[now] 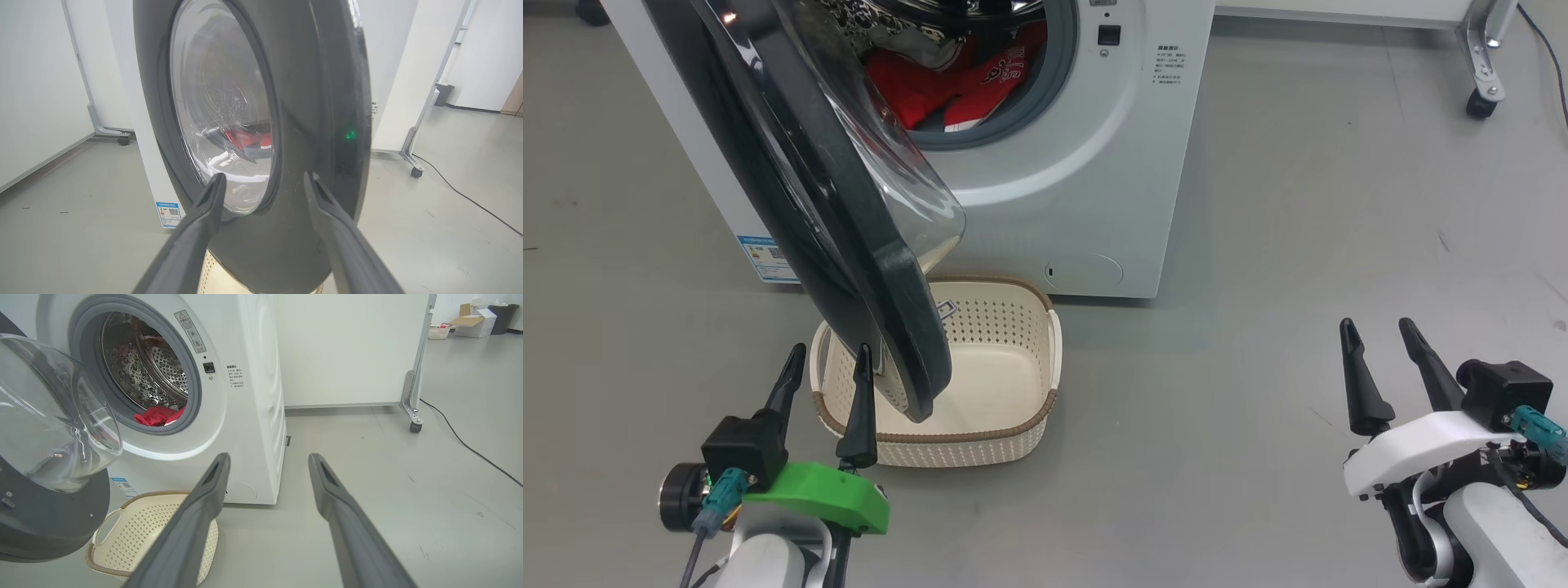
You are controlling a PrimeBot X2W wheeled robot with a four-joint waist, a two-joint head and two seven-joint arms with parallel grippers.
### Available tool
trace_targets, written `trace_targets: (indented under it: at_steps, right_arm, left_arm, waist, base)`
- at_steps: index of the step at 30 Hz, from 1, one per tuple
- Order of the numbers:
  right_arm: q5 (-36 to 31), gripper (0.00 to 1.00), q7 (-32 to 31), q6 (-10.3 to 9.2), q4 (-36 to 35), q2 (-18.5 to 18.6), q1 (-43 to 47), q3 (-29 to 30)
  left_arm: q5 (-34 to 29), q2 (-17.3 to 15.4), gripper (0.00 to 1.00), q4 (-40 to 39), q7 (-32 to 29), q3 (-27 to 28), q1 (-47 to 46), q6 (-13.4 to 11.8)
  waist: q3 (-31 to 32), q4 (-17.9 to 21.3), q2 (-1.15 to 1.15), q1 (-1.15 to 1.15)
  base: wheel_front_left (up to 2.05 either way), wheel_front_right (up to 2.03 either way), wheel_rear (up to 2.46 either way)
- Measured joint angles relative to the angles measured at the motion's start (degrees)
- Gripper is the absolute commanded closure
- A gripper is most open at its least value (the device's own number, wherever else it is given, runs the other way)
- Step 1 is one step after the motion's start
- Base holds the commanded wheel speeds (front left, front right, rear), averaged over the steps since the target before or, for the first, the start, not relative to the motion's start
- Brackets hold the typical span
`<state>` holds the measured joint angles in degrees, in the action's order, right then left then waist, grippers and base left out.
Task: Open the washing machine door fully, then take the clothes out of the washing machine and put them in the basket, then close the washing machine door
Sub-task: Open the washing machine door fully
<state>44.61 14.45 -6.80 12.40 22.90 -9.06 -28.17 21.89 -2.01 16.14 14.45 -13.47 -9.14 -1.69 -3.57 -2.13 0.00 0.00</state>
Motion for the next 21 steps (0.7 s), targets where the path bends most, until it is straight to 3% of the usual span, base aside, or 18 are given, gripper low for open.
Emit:
trace_targets:
  at_steps: [21]
  right_arm:
    - [-10.92, 0.00, 0.00, -0.42, -5.60, -1.58, 5.59, 9.36]
  left_arm:
    - [-0.33, 0.00, 0.00, 0.00, 0.00, 0.81, 1.03, 0.47]
  waist:
    - [0.46, 0.25, 0.00, 0.00]
  base:
    - [0.00, 0.00, 0.00]
